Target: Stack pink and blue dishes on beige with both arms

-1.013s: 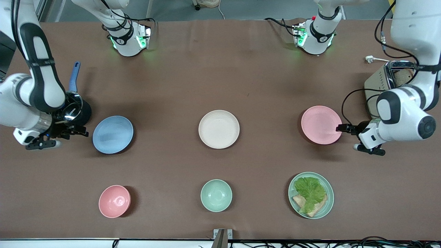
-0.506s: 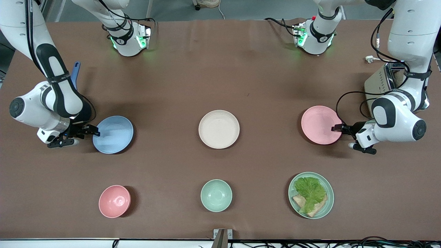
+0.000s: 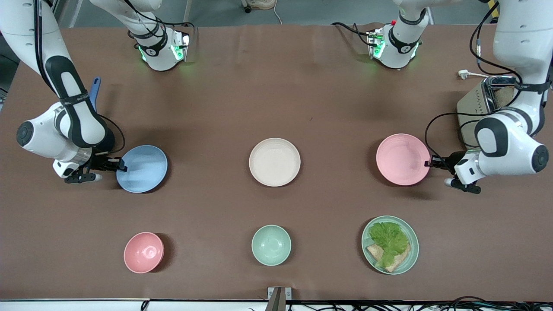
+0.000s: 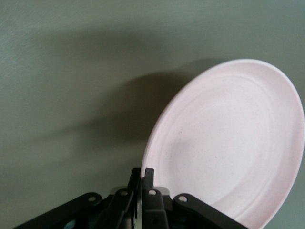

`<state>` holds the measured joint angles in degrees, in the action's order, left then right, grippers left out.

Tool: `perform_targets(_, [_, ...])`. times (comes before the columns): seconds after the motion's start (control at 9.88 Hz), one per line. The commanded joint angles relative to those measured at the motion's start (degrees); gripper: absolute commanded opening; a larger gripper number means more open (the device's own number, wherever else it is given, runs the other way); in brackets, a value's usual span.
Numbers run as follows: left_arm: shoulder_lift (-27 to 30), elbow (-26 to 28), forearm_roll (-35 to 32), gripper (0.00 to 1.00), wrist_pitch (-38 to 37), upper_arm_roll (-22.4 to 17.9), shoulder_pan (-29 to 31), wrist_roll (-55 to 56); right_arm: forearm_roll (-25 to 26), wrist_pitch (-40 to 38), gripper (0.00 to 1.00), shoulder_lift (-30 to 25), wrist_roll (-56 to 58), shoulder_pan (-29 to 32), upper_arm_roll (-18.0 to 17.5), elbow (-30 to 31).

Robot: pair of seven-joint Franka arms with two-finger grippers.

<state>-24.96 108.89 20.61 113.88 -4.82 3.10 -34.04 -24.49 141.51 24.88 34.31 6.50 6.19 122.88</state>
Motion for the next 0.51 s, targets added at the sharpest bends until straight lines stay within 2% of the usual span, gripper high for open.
perform_targets(0.0, [7.2, 1.5, 2.3, 0.00, -3.9, 5.0, 0.2, 2.2, -1.9, -7.4, 0.01, -0.3, 0.5, 0.3, 0.3, -4.8])
perform_targets(0.1, [8.2, 0.8, 4.0, 0.00, -3.9, 9.6, 0.2, 6.2, -1.6, -13.3, 0.01, -0.4, -0.5, 0.3, 1.1, -8.6])
perform_targets(0.2, [7.5, -0.6, 4.4, 0.00, -3.4, 14.5, 0.2, 11.9, -1.0, -21.5, 0.01, -0.7, -3.0, -0.3, 3.5, -13.8])
perform_targets(0.41, [3.0, -3.1, 3.9, 0.00, 2.0, 24.3, -0.2, 24.3, 1.8, -34.3, 0.01, -0.7, -9.0, -0.4, 3.8, -23.8])
